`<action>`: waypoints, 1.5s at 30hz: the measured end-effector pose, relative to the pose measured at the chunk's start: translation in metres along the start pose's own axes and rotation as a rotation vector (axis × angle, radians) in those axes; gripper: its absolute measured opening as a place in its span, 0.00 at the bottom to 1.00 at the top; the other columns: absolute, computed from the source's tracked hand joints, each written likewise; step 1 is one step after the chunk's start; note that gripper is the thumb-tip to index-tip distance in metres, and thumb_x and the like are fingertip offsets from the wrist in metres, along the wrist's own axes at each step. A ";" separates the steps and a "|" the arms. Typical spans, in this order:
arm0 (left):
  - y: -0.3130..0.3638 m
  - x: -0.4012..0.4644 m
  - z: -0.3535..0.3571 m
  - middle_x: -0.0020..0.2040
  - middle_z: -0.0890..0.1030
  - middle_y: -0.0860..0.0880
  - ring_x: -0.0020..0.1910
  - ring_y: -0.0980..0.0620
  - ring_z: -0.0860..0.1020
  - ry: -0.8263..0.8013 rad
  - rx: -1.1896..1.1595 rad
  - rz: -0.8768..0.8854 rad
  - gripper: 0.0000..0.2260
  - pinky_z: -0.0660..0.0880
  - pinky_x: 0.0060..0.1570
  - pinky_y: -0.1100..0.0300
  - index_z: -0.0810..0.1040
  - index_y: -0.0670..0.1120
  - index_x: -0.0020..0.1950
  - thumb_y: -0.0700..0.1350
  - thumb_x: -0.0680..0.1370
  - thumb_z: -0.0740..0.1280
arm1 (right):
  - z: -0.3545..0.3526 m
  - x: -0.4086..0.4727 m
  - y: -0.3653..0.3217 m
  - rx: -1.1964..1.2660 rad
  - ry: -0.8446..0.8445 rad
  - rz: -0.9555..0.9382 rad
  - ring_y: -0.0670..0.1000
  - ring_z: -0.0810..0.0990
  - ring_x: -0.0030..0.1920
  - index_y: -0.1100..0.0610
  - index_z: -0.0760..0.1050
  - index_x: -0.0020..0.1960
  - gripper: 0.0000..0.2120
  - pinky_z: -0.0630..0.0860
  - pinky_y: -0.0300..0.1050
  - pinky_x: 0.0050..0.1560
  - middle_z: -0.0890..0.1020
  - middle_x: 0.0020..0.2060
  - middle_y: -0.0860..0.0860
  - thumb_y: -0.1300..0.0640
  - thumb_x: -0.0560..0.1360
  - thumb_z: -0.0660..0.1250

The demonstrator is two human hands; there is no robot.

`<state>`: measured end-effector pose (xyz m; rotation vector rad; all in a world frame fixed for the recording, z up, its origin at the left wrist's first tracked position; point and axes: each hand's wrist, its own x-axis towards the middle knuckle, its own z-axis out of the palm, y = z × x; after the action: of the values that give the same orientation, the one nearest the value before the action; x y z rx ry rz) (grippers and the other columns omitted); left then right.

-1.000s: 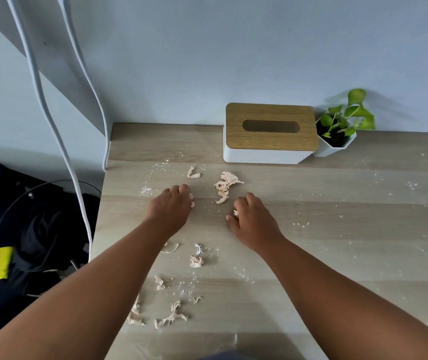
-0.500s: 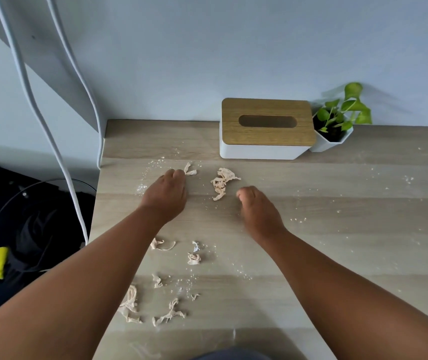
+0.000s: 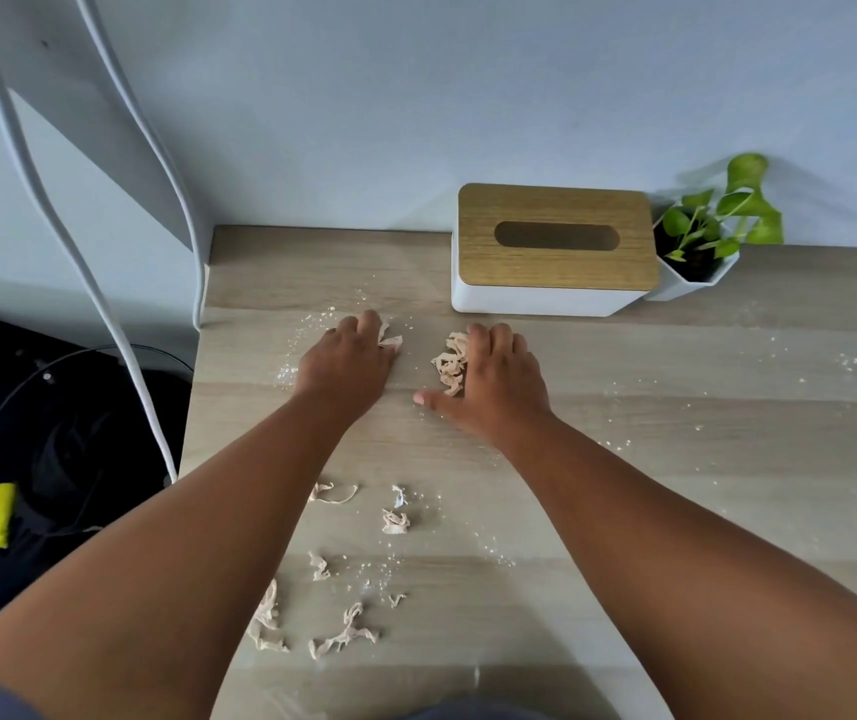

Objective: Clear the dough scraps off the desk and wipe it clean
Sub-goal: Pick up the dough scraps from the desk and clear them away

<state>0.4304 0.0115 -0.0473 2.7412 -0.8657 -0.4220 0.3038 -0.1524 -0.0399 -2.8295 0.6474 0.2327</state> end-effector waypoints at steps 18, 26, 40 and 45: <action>0.009 -0.047 0.004 0.45 0.83 0.44 0.45 0.39 0.82 -0.018 0.126 0.151 0.13 0.67 0.36 0.55 0.75 0.45 0.52 0.52 0.85 0.57 | 0.009 -0.022 0.013 -0.030 0.010 -0.245 0.61 0.81 0.44 0.58 0.83 0.50 0.19 0.77 0.51 0.39 0.83 0.42 0.57 0.44 0.83 0.63; 0.011 -0.095 -0.007 0.40 0.80 0.39 0.39 0.38 0.81 -0.074 -0.105 0.151 0.10 0.69 0.34 0.54 0.69 0.41 0.54 0.47 0.87 0.56 | -0.004 -0.068 0.027 0.247 -0.103 -0.258 0.60 0.82 0.42 0.59 0.75 0.53 0.12 0.73 0.48 0.38 0.84 0.45 0.57 0.52 0.86 0.58; 0.041 -0.212 0.011 0.44 0.80 0.42 0.45 0.37 0.79 -0.135 -0.112 -0.020 0.11 0.70 0.41 0.50 0.67 0.49 0.45 0.51 0.85 0.58 | -0.008 -0.152 0.045 0.241 -0.166 -0.308 0.52 0.71 0.34 0.50 0.64 0.43 0.14 0.63 0.46 0.34 0.68 0.38 0.46 0.45 0.84 0.55; 0.063 -0.239 0.017 0.36 0.74 0.47 0.40 0.38 0.76 -0.031 -0.182 -0.182 0.09 0.64 0.37 0.51 0.65 0.48 0.44 0.47 0.83 0.57 | -0.014 -0.166 0.057 0.228 -0.195 -0.338 0.53 0.72 0.37 0.53 0.66 0.44 0.09 0.67 0.48 0.36 0.71 0.41 0.48 0.52 0.83 0.55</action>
<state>0.2050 0.0996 0.0038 2.6585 -0.5553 -0.5496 0.1323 -0.1385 -0.0034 -2.5985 0.1395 0.3430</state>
